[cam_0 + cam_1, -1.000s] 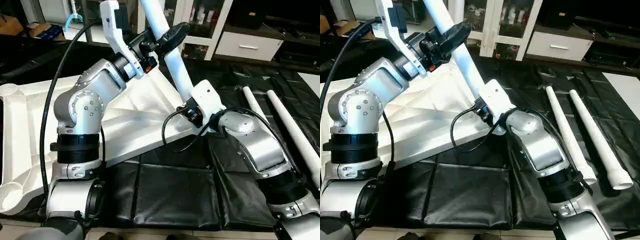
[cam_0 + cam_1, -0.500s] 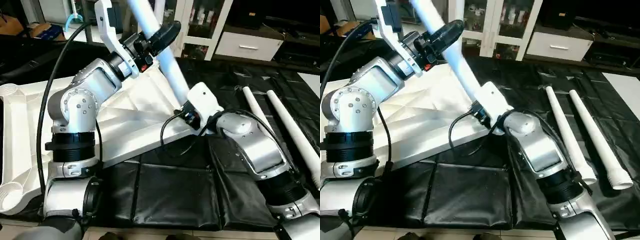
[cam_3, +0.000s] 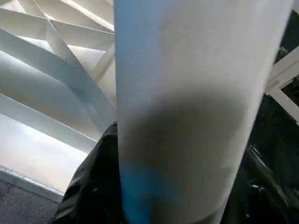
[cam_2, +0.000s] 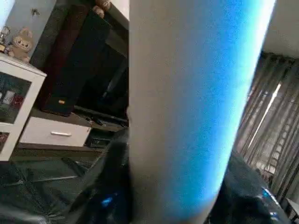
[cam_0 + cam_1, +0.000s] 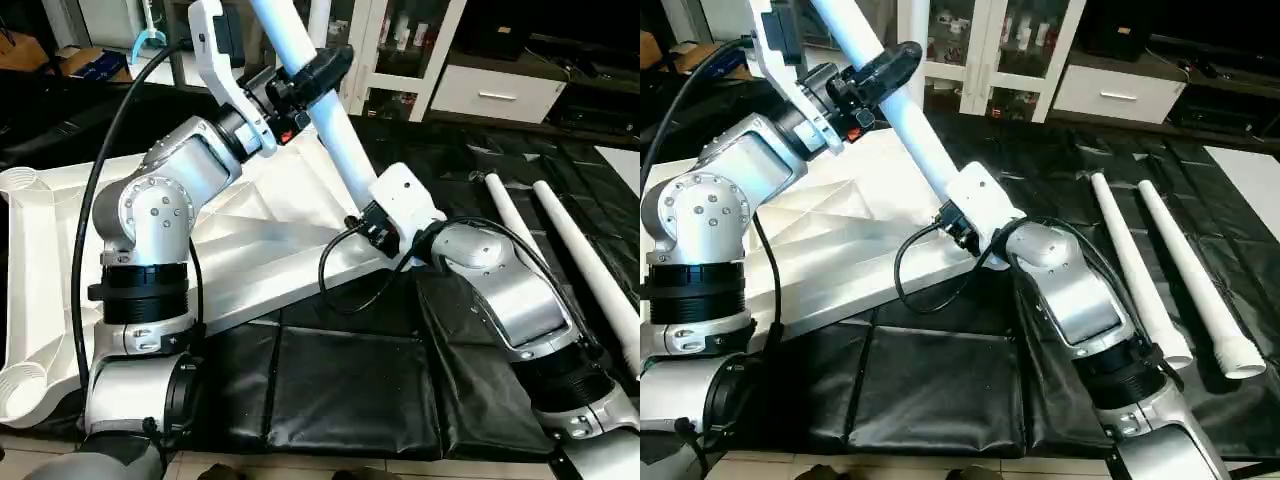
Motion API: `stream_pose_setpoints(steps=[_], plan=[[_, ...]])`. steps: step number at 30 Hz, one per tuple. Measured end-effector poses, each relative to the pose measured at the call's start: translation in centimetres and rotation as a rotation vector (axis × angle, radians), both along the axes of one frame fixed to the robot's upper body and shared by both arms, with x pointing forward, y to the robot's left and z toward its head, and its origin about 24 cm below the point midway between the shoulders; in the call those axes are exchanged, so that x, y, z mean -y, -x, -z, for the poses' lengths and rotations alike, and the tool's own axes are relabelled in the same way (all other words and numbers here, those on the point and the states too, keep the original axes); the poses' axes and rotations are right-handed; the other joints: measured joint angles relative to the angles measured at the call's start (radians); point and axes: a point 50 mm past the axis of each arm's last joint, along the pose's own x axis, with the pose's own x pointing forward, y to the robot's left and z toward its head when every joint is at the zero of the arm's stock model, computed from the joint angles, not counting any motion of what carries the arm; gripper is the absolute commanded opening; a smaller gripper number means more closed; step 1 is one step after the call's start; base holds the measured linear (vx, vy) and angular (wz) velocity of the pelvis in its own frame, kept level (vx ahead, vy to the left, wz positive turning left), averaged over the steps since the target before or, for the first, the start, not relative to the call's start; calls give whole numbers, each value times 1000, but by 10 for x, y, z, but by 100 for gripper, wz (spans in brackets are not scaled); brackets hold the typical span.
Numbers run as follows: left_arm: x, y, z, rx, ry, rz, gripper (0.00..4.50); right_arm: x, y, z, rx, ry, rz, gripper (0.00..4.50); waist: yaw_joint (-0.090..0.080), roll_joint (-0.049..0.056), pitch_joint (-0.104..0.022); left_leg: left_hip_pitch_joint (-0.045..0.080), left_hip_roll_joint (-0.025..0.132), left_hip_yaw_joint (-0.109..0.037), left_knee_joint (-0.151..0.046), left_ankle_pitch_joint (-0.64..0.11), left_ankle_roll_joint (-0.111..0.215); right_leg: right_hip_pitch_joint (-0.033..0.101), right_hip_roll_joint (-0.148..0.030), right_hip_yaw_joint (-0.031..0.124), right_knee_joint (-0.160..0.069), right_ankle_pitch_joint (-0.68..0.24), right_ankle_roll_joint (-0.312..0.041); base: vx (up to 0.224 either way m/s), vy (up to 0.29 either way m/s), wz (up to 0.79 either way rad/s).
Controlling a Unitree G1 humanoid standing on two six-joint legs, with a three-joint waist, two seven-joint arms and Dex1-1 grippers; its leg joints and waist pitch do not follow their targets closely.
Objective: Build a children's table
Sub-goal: Insert table leg to table base
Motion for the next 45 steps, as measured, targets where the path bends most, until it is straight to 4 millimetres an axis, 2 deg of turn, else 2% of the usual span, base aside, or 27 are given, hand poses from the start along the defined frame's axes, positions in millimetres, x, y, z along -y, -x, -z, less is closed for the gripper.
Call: stream_pose_setpoints(steps=[8, 14, 15, 17, 20, 22, 24, 32, 36, 40, 45], plan=[[1, 1, -3, 47, -12, -8, 164, 0, -1, -2, 15, -4, 7, 188, 1, 0, 0, 0, 0, 0, 2, 0, 0, 1, 0, 0, 0, 0, 0, 0, 0, 0], [8, 9, -10, 134, -39, 1, 164, 1, -3, -7, 76, 6, 32, 188, 0, 0, 0, 0, 1, 0, 2, 0, 0, 1, 0, 0, 1, 1, 0, 0, 0, 0], [8, 10, -10, 140, -40, 0, 164, 1, -3, -8, 85, 8, 35, 223, 0, 0, 0, 0, 1, 0, 2, 0, 0, 1, 0, 0, 1, 1, 0, 0, 0, 0], [13, 13, -12, 176, -53, 0, 164, 4, -5, -9, 114, 28, 47, 258, 1, 0, 0, 0, 1, 0, 2, 0, 0, 0, 0, 0, 1, 1, 0, 0, 0, 0], [21, 18, -16, 233, -55, 16, 164, 7, -7, -10, 139, 52, 65, 267, 0, 0, 0, -1, 1, 0, 3, 0, 0, 1, 0, 0, 0, 1, 0, 0, 0, 0], [23, 20, -19, 267, -52, 10, 164, 9, -8, -10, 161, 72, 78, 300, -3, 0, 0, -1, 1, 0, 3, 0, 0, 0, 0, 0, 1, 1, 1, 0, 0, 0], [24, 23, -21, 305, -45, 6, 164, 11, -9, -12, 184, 91, 89, 302, -3, 0, 0, -1, 1, 0, 3, 0, 0, 0, 0, 0, 1, 1, 1, 0, 0, 0], [30, 30, -24, 416, -72, 1, 164, 11, -10, -17, 288, 133, 115, 378, -6, 0, 0, -1, 1, 0, 3, 0, 0, 0, 0, 0, 0, 1, 1, 0, 0, 0], [30, 31, -23, 427, -78, 14, 164, 10, -10, -21, 331, 129, 109, 381, -6, 0, 0, -1, 1, 0, 3, 0, 0, 0, 0, 0, 0, 1, 1, 0, 0, 0], [30, 31, -22, 432, -90, 12, 164, 7, -12, -33, 396, 128, 99, 381, -6, 0, 0, -1, 1, 0, 3, 0, 0, 0, 1, 0, 0, 2, 1, 0, 0, 0], [25, 27, -20, 433, -95, 8, 164, 5, -10, -35, 428, 122, 80, 381, -6, 0, 0, -1, 1, 0, 3, 0, 0, 0, 1, 0, 0, 2, 1, 0, 0, 0]])
